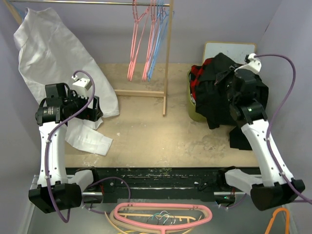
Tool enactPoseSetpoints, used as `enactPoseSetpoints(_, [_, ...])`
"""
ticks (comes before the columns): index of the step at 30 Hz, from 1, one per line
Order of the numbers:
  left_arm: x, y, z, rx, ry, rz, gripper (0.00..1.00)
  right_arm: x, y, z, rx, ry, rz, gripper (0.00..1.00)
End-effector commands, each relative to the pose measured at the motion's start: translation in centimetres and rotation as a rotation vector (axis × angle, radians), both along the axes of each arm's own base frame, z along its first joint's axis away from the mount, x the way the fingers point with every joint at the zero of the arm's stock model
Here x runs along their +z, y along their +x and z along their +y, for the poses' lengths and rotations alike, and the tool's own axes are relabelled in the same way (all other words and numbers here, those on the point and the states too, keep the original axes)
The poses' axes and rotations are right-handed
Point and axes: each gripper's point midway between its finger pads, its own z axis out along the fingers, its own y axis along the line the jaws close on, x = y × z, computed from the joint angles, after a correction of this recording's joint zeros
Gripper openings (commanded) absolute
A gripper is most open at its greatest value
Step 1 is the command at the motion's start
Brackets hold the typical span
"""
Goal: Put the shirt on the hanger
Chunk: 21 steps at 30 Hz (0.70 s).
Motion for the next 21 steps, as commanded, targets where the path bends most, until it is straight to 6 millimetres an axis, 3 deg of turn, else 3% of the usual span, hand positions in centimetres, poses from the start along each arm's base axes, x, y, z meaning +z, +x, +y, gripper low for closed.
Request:
enactPoseSetpoints(1, [1.8, 1.1, -0.1, -0.023, 0.010, -0.071, 0.99, 10.8, -2.2, 5.8, 0.388, -0.026, -0.386, 0.00])
enactPoseSetpoints(6, [1.8, 1.0, -0.3, -0.028, 0.004, -0.065, 0.99, 14.8, -5.4, 8.1, 0.565, -0.084, -0.552, 0.00])
enactPoseSetpoints(10, [1.8, 0.8, -0.4, -0.030, 0.002, -0.063, 0.99, 17.6, -10.6, 11.6, 0.831, -0.139, -0.783, 0.00])
enactPoseSetpoints(12, [1.8, 0.7, -0.3, -0.028, 0.003, -0.063, 0.99, 18.4, -12.6, 12.3, 0.904, -0.136, -0.866, 0.00])
enactPoseSetpoints(16, [1.8, 0.7, -0.3, -0.025, 0.004, -0.065, 0.99, 17.6, -13.3, 14.0, 1.033, -0.129, -0.852, 0.00])
enactPoseSetpoints(21, [1.9, 0.7, -0.3, -0.027, 0.003, -0.065, 0.99, 14.0, -17.2, 19.9, 1.490, -0.055, -0.775, 0.00])
